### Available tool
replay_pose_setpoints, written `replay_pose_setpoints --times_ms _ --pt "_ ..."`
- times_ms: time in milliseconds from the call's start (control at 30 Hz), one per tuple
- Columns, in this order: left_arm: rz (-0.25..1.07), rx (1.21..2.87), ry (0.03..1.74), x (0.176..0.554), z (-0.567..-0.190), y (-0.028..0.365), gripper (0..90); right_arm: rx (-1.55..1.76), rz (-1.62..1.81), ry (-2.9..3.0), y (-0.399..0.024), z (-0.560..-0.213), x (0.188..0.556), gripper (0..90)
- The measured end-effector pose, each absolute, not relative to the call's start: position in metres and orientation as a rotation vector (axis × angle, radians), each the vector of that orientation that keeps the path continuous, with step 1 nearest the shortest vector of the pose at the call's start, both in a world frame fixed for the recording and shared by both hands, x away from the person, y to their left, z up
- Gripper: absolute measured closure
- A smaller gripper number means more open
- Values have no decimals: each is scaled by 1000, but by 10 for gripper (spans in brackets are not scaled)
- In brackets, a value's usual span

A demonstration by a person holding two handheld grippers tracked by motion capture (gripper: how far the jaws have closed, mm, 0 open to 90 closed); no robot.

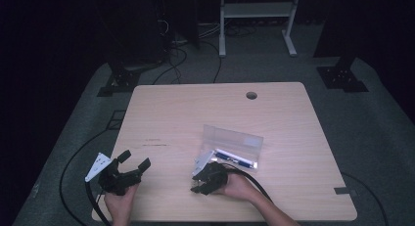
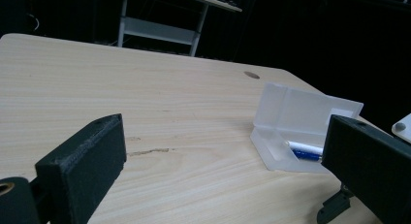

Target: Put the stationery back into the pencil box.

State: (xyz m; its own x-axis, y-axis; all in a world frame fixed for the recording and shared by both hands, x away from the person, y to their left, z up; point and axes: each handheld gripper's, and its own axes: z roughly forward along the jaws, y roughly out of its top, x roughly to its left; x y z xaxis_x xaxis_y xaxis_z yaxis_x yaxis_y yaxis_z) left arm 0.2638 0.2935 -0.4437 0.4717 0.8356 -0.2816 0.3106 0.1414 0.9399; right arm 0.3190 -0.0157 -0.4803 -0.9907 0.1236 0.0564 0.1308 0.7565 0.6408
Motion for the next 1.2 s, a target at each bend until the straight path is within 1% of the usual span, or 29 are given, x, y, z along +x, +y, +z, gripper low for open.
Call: replay_pose_setpoints --times_ms 300,600,1200 --pt "511 1432 1078 264 -444 294 12 -211 -1084 -2932 -16 -479 319 573" --pt "510 1435 1079 264 -444 293 12 -210 -1129 -2927 -24 -464 322 574" --pt "510 1441 1076 264 -444 292 12 -241 -1137 -2933 -33 -450 335 574"
